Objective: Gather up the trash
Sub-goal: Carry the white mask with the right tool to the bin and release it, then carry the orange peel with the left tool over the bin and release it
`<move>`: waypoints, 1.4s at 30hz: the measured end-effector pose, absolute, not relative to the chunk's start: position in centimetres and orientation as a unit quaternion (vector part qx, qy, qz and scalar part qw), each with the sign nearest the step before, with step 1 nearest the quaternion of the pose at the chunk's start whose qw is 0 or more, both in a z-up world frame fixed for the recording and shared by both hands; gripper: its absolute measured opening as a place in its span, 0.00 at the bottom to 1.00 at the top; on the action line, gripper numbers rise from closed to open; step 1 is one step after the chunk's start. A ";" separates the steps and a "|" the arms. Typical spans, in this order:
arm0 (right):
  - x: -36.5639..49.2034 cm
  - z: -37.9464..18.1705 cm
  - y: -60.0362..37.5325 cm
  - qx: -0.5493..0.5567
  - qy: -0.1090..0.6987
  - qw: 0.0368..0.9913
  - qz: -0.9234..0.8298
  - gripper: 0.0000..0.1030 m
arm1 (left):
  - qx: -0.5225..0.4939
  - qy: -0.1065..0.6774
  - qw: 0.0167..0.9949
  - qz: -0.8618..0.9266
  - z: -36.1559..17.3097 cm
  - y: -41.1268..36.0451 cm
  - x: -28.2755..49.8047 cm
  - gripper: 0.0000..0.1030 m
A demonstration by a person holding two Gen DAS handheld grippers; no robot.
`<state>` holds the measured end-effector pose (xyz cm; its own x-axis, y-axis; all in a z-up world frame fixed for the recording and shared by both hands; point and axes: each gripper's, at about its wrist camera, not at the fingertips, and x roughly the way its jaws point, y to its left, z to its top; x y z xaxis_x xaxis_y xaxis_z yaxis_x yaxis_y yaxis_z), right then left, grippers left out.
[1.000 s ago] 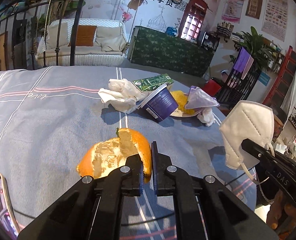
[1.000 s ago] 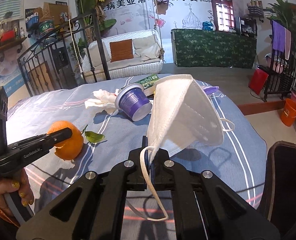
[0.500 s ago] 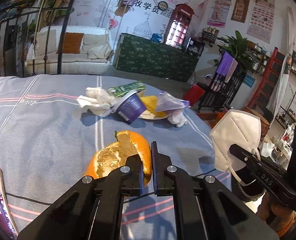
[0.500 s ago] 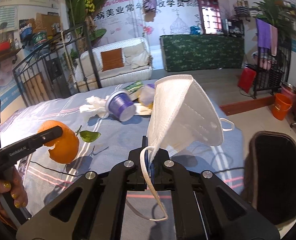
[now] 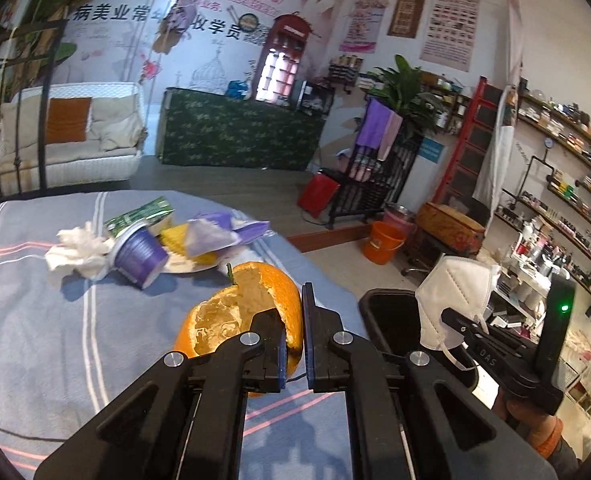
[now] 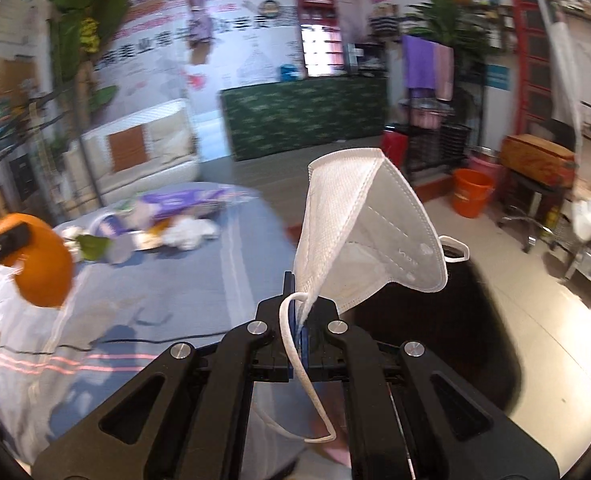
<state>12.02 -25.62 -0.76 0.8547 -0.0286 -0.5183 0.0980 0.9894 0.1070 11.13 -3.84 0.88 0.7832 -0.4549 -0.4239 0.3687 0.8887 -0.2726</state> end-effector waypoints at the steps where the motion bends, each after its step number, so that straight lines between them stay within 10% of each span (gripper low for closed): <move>1: 12.1 -1.0 -26.5 0.065 0.270 0.960 -0.046 0.03 | -0.086 0.245 0.939 -0.225 1.0 -4.4 11.3 0.07; 17: 17.0 -11.0 -35.0 0.119 0.413 0.892 -0.142 0.07 | -0.053 0.248 0.922 -0.292 1.5 -10.6 11.8 0.07; 21: 16.4 -11.7 -36.1 0.153 0.421 0.882 -0.148 0.66 | -0.046 0.254 0.917 -0.303 1.3 -11.9 12.1 0.07; 42: 8.6 -4.2 -37.1 0.143 0.293 0.929 -0.177 0.76 | -0.019 0.306 0.870 -0.386 -1.4 -20.8 13.3 0.07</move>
